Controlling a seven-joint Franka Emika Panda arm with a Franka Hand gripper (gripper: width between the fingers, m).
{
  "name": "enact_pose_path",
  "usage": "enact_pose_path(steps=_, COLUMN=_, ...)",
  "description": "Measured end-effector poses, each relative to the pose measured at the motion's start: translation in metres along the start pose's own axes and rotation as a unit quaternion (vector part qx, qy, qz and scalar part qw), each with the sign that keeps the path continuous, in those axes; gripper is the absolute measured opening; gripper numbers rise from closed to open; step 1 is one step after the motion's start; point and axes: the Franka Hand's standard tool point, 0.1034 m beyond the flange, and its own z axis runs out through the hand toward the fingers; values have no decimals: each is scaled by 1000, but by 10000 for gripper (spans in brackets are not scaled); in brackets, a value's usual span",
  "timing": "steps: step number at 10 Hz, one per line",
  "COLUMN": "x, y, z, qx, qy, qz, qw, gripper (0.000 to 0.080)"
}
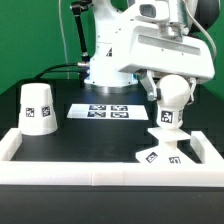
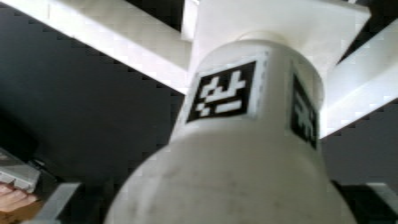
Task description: Assemble lamp
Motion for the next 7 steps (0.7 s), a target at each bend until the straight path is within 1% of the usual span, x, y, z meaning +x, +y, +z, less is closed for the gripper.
enact_pose_path(steps=1, x=1, y=-1, z=1, qx=-6, qy=9, qz=-1, qw=1000, gripper=576)
enact_pose_path(steps=3, x=2, y=0, z=1, qx=-4, qy=7, qz=0, qw=1000, gripper=576)
enact_pose_path(steps=4, x=0, y=-1, z=2, qx=-2, qy=3, qz=0, qw=1000, gripper=638)
enact_pose_path(steps=5, x=0, y=-1, z=2, qx=-2, qy=3, qz=0, qw=1000, gripper=638)
enact_pose_path(steps=6, x=0, y=1, z=1, qx=0, qy=-1, qz=1, qw=1000, gripper=689)
enact_pose_path(steps=7, x=2, y=7, z=-5, qx=-1, qy=-2, qz=3, qw=1000, gripper=689)
